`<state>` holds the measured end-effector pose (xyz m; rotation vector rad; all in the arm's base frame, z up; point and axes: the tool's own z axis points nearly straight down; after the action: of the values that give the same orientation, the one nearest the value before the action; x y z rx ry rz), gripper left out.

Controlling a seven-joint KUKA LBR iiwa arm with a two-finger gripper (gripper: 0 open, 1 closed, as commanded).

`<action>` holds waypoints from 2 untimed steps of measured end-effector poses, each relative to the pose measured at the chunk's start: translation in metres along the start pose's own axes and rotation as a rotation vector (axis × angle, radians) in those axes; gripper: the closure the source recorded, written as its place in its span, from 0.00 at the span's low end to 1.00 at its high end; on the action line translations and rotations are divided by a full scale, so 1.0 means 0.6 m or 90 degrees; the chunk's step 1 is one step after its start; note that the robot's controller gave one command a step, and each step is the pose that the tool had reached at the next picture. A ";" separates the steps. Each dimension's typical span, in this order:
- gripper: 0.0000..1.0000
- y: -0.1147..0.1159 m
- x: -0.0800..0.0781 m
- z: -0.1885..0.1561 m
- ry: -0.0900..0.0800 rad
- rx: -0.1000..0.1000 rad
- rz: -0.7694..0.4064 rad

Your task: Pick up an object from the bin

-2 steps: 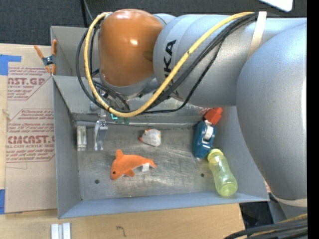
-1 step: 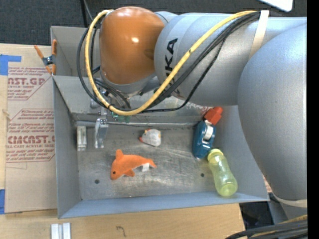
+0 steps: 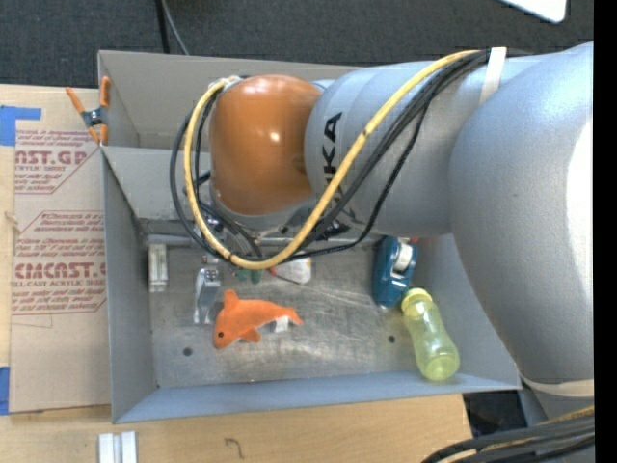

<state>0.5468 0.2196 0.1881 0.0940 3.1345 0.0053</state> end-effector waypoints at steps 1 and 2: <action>0.00 -0.043 -0.007 0.022 0.005 0.002 -0.069; 0.00 -0.097 0.004 0.103 -0.001 0.001 -0.223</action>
Offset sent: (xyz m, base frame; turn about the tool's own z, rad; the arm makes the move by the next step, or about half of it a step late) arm -0.0162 -0.0749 -0.0953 -0.3716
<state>0.5413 0.1622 0.1263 -0.4526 3.1006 0.0022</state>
